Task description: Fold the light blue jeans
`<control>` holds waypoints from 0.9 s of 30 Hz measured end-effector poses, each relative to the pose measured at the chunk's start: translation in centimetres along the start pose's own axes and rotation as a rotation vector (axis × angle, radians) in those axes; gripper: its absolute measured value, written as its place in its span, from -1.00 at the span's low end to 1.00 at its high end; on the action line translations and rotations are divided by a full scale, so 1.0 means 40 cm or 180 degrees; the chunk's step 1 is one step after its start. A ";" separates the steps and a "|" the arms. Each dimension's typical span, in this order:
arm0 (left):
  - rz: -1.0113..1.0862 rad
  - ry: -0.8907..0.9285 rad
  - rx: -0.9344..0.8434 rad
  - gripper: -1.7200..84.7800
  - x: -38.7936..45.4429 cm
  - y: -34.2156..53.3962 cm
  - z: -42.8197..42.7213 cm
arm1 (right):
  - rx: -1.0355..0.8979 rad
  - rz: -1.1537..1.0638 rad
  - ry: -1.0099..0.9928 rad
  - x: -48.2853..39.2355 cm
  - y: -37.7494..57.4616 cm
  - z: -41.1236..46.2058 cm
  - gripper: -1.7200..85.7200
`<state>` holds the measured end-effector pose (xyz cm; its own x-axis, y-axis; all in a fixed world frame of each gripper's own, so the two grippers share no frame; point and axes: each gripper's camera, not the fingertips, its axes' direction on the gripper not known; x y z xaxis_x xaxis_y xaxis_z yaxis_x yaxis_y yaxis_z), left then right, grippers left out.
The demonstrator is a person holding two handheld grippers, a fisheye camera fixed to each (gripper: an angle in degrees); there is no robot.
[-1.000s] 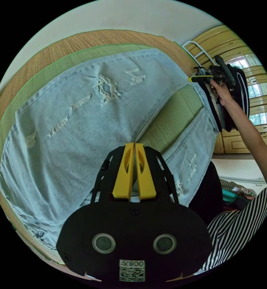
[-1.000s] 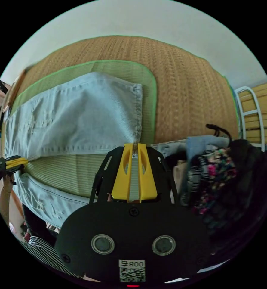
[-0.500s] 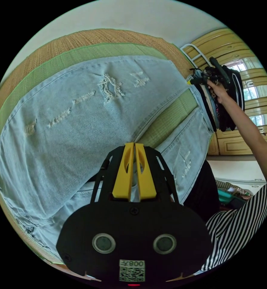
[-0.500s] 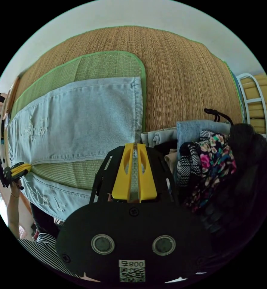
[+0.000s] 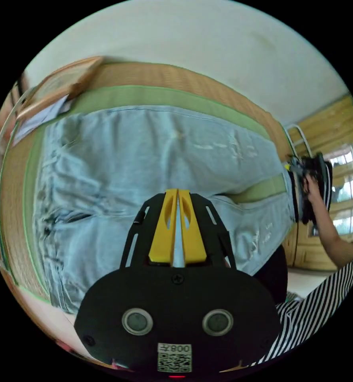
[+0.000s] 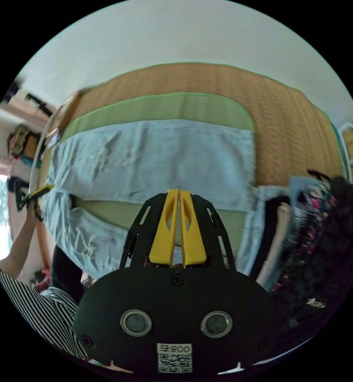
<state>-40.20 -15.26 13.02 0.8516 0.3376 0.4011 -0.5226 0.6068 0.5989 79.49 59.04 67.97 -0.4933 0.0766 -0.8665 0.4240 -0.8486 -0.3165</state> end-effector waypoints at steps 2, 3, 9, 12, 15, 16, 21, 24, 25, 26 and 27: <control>-0.0270 -0.0229 0.0018 -0.96 -0.084 0.015 -0.033 | -0.0013 -0.0476 -0.0212 -0.166 0.014 0.089 -0.96; -0.0414 -0.0359 -0.0052 -0.96 -0.132 0.022 -0.044 | -0.0041 -0.0575 -0.0257 -0.206 0.015 0.116 -0.96; -0.0325 -0.0193 -0.0094 -0.96 -0.215 0.059 -0.117 | -0.0544 -0.1026 -0.0311 -0.429 0.032 0.421 -0.96; -0.0173 -0.0220 0.0038 -0.96 -0.226 0.095 -0.199 | -0.0489 -0.0887 -0.0413 -0.394 0.077 0.474 -0.95; -0.0134 -0.0348 0.0254 -0.96 -0.272 0.169 -0.298 | -0.0594 -0.0864 -0.0351 -0.360 0.124 0.516 -0.95; -0.0155 -0.0405 0.0291 -0.96 -0.285 0.186 -0.316 | -0.0577 -0.0847 -0.0297 -0.357 0.142 0.525 -0.95; -0.0604 -0.0560 0.0271 -0.96 -0.465 0.297 -0.397 | -0.0239 -0.1347 -0.0786 -0.524 0.180 0.533 -0.91; -0.0739 -0.0366 0.0359 -0.96 -0.537 0.328 -0.434 | -0.0186 -0.1920 -0.0905 -0.763 0.192 0.588 -0.84; -0.0740 -0.0342 0.0383 -0.96 -0.546 0.332 -0.443 | -0.0180 -0.2153 -0.0916 -0.865 0.198 0.620 -0.83; -0.0735 -0.0305 0.0447 -0.96 -0.563 0.339 -0.465 | -0.0140 -0.2352 -0.0900 -0.961 0.203 0.657 -0.82; -0.0716 -0.0278 0.0522 -0.96 -0.579 0.344 -0.489 | -0.0120 -0.2442 -0.0868 -1.007 0.206 0.678 -0.82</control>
<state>-66.31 -0.64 -1.59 0.9438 0.1403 0.2994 -0.3269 0.5324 0.7808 82.23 34.77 110.73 -0.8223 0.4951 -0.2804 -0.0841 -0.5931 -0.8007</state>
